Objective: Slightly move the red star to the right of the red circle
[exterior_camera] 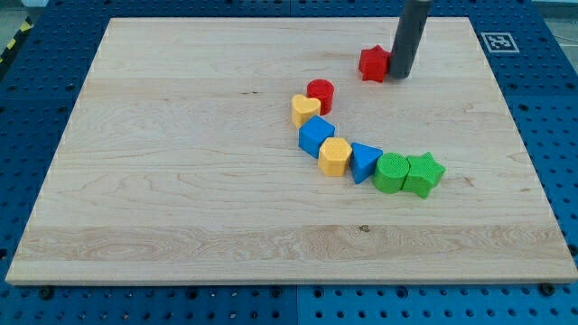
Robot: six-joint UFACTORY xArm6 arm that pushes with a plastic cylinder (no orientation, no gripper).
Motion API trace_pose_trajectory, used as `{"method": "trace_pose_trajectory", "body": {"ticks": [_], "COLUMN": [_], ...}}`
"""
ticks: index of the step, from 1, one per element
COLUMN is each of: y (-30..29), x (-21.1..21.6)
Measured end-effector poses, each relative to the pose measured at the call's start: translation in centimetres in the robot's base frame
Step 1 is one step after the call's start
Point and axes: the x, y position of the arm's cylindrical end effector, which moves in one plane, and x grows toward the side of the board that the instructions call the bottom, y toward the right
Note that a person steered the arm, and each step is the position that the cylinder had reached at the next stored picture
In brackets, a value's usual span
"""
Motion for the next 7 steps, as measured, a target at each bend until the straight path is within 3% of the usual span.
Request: {"method": "trace_pose_trajectory", "body": {"ticks": [1,2,3,5,6,7], "y": [0.3,-1.7,-2.4,-2.4,-2.4,-2.4], "x": [-3.9,-5.0,-3.9,3.1,4.4,1.8]}}
